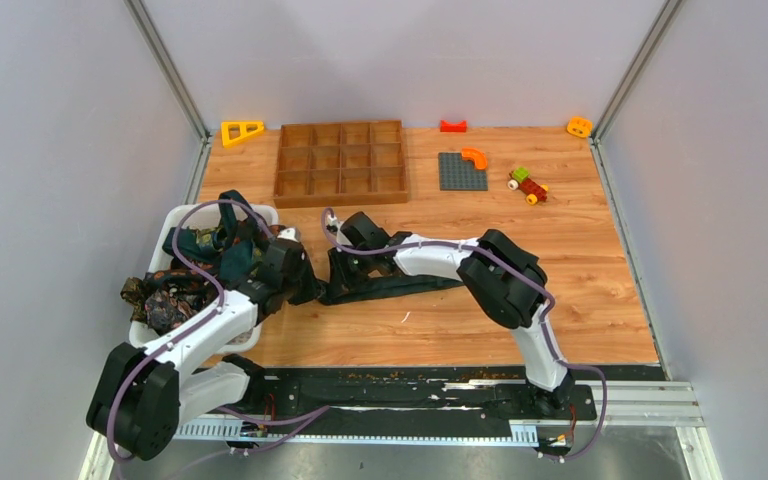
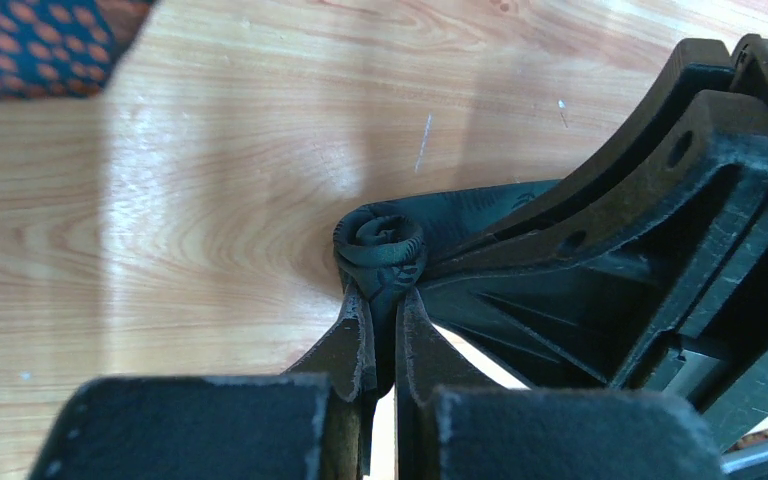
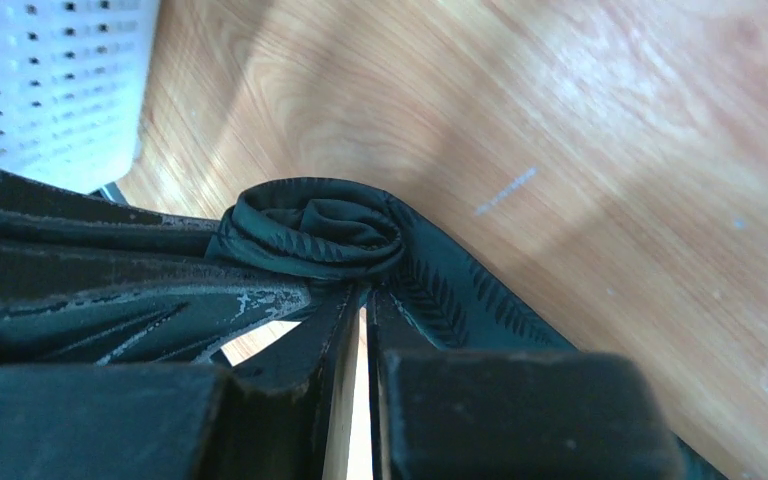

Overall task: Roll the ties
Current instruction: Roll the tie at the center of the board.

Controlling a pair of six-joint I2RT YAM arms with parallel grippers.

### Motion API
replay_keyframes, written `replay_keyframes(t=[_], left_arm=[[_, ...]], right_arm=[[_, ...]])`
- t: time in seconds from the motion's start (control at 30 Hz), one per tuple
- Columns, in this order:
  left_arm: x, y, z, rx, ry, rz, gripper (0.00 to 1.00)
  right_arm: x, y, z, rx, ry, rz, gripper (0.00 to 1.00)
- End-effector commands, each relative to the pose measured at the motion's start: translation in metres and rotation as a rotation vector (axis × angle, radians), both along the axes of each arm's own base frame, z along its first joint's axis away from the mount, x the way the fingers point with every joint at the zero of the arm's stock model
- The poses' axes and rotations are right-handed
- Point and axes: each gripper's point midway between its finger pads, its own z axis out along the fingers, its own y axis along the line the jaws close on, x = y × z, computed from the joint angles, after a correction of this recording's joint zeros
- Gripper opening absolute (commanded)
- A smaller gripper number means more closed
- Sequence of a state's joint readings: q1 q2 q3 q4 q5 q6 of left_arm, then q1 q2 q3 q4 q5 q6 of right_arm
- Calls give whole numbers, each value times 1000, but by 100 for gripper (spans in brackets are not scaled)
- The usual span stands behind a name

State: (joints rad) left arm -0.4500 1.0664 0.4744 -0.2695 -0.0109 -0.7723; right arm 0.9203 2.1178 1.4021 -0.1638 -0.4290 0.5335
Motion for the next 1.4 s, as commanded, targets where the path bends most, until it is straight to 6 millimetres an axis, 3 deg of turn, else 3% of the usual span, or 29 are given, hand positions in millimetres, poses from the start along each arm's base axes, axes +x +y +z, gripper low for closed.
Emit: replay_keyframes(t=[0.0,0.13,0.27,0.6,0.8,0.93,1.23,1.37], left_arm=[[12,3,28,64,-65,-38,0],[14,11,27,133,-49,-55,0],[13,27,16,246,-10,-52,0],[20,39,7,384,3,-47,0],[22,38,8,419,-4,-48,0],[23,37,8,423,-5,-47,0],[25,31,8,437,-15,-50,0],[25,28,9,453,-20,-58,0]], right_arm=[[8,28,22,80,-25,10,9],[13,35,29,90,-28,15,9],[12,28,29,76,-34,10,8],[32,-21,36,41,-75,-76,9],[48,-47,23,7,-63,-139,8],[41,-61,9,-31,-43,-156,7],[24,-89,6,-81,-45,-197,7],[22,-94,14,-81,-56,-204,7]])
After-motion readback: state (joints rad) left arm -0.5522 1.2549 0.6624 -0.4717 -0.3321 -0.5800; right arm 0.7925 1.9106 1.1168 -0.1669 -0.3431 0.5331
